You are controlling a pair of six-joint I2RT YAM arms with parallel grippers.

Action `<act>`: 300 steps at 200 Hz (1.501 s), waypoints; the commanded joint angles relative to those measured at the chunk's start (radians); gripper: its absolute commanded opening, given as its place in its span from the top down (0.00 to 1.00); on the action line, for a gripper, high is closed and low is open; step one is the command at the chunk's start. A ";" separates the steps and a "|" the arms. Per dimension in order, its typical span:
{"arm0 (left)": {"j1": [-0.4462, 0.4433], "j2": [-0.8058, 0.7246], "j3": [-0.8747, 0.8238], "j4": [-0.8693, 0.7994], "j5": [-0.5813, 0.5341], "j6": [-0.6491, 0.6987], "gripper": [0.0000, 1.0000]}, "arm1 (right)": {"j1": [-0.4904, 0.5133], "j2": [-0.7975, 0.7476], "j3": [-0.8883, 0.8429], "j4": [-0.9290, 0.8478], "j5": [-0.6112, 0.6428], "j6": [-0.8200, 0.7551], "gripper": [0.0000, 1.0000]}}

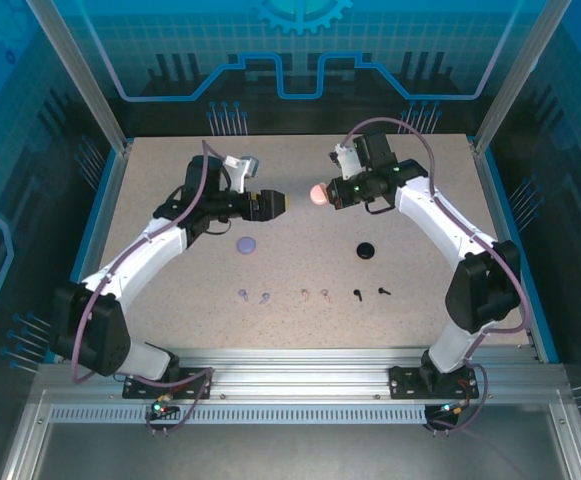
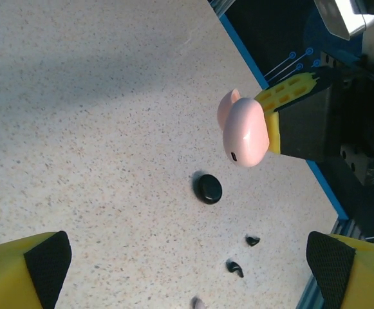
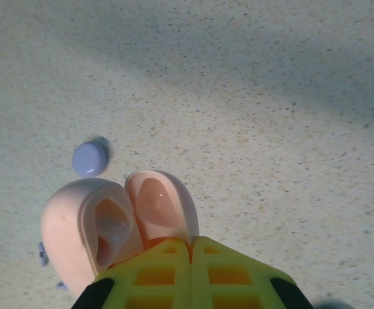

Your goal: Insert the wireless bluetooth earbuds into the charging case

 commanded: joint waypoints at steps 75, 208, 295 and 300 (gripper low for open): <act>0.022 0.268 0.378 -0.507 0.370 0.398 0.02 | 0.084 0.080 0.121 -0.106 0.069 -0.372 1.00; -0.009 0.460 0.536 -0.612 0.465 0.459 0.38 | 0.135 0.053 0.141 -0.115 0.027 -0.371 1.00; -0.015 0.474 0.534 -0.583 0.502 0.436 0.51 | 0.135 0.032 0.136 -0.103 0.001 -0.349 1.00; -0.015 0.476 0.531 -0.581 0.506 0.435 0.51 | 0.135 0.031 0.136 -0.103 0.002 -0.347 1.00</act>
